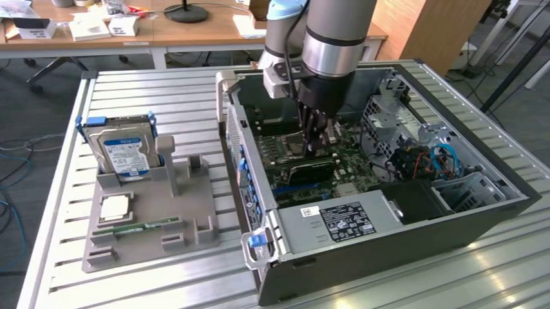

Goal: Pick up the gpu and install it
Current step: 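Press down on the gpu until it lock into place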

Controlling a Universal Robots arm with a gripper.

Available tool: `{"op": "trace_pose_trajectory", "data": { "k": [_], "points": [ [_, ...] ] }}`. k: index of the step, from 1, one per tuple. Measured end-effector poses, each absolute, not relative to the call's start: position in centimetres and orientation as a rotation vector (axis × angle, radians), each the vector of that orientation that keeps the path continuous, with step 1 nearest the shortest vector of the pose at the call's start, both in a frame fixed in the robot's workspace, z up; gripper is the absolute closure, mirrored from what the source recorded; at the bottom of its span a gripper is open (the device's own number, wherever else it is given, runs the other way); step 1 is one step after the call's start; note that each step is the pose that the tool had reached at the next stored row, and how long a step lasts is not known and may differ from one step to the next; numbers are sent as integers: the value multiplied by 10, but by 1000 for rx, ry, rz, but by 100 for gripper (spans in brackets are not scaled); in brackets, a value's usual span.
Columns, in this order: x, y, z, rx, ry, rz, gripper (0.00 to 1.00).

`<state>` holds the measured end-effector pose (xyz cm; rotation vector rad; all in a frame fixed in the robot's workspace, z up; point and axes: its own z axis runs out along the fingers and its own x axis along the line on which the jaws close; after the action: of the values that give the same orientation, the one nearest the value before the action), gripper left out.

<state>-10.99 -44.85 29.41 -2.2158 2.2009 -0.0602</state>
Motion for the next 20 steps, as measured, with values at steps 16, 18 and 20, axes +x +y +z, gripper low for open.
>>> {"op": "trace_pose_trajectory", "data": {
  "k": [16, 18, 20],
  "points": [
    [-110, -447, 280, -2217, 2202, -63, 90],
    [-110, -447, 279, -2217, 2202, -63, 90],
    [-110, -447, 279, -2217, 2202, -63, 90]
  ]
}}
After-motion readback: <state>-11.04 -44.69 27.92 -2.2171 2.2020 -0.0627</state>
